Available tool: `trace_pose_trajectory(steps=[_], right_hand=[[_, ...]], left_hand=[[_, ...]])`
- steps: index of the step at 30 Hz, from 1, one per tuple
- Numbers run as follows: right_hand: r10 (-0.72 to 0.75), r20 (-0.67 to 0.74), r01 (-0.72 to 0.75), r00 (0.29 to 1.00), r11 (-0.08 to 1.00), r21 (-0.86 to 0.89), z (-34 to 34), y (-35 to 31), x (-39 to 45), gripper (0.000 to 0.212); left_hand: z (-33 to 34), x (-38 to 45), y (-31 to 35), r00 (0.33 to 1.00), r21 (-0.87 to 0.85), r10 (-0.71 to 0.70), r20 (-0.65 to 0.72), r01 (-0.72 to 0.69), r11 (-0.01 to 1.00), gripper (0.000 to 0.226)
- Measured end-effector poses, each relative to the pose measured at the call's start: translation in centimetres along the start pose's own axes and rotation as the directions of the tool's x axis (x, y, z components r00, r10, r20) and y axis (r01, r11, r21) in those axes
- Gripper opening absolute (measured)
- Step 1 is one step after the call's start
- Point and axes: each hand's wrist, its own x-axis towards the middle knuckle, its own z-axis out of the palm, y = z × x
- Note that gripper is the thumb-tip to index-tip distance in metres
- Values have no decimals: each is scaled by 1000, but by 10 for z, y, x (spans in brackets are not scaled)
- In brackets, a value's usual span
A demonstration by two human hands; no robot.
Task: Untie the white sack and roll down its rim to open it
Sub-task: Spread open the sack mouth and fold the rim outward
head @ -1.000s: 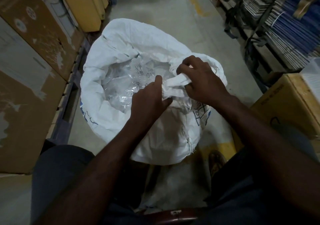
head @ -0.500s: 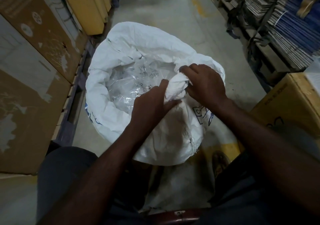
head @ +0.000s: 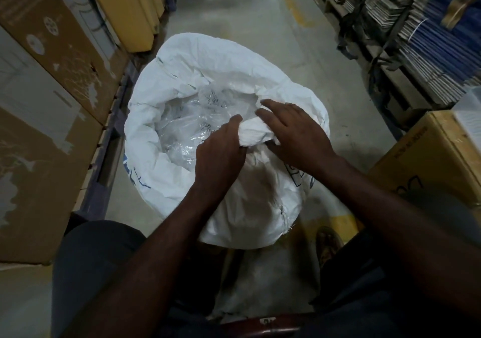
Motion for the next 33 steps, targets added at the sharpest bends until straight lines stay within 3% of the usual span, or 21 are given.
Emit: trace_pose_trajectory(steps=[4,6,8,10,12,14,19,22,25,27,30,33], right_hand=[[70,-183,-83,981,994,-65,-8,8,1,27],[92,-174,-105,980,992,-65,-9,10,-1,32],[100,-136,-107,986,993,-48,-5,13,-4,35],[110,-73,-113,991,993,-46,-3,16,-6,37],[108,-24,-109,994,994,-19,-3,16,-7,35],[86,38,-88,996,995,38,-4,14,-7,44],[-20,365,-130,931,916,380,-7,18,-11,96],[-62,459,-174,886,874,454,-10,22,-17,98],[-70,361,-106,930,889,446,-11,23,-12,67],[-72,302,-30,951,947,320,-12,19,-8,53],[-63,203,36,977,990,137,-4,10,-8,46],[15,94,-13,995,1000,-25,6,11,-13,46]], left_hand=[[5,-6,14,993,-123,70,90,-59,991,46],[4,-4,12,981,-241,112,156,-72,968,53],[-1,-3,12,960,-363,156,232,-63,930,74],[-8,-3,14,931,-442,122,344,46,896,92],[-7,-4,11,912,-487,108,396,109,867,87],[-1,-3,3,924,-500,136,357,66,863,76],[11,-1,-11,945,-434,217,244,-93,896,71],[7,-8,1,956,-320,248,157,-188,929,54],[1,-16,23,949,-191,303,82,-283,940,52],[4,-24,33,950,-164,311,36,-301,939,57],[14,-37,38,977,-190,214,7,-209,959,70],[22,-49,35,979,-310,199,36,-178,934,79]])
